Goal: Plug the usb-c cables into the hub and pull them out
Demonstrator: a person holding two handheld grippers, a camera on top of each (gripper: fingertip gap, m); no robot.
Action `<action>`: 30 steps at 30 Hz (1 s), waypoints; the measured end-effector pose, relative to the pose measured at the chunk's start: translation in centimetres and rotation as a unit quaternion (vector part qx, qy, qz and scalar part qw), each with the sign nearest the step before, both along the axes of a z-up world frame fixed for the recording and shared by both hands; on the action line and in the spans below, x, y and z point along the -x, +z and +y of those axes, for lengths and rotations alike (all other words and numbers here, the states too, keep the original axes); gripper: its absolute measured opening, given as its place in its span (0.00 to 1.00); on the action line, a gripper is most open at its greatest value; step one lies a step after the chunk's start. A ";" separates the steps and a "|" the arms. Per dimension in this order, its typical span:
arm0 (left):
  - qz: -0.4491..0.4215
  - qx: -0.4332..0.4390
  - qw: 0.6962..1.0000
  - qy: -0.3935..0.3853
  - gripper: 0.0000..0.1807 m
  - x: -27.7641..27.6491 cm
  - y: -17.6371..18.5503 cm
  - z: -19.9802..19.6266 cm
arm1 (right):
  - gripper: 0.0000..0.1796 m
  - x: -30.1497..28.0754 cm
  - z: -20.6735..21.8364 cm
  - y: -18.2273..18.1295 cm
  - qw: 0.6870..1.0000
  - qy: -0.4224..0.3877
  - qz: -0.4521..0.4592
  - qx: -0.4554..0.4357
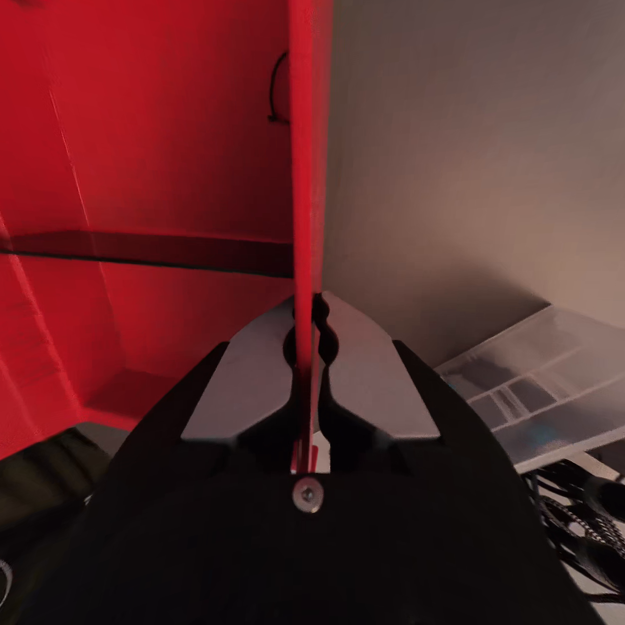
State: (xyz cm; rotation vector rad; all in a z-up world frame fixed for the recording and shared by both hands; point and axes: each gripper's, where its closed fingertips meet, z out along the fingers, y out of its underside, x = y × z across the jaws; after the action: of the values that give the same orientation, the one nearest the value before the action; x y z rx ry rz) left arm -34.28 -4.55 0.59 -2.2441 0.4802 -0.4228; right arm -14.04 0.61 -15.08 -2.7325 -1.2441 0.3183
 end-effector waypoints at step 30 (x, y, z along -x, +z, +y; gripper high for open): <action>-0.134 0.114 0.968 -0.180 0.48 -30.8 -8.6 1.2 | 0.03 -51.4 -4.5 18.1 0.862 -0.489 0.122 -0.064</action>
State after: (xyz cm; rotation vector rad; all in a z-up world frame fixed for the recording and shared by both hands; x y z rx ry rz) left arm -3.53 -3.35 -8.06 -2.2697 0.7262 -1.0007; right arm 37.37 -3.84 3.06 -2.6734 0.2440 0.4016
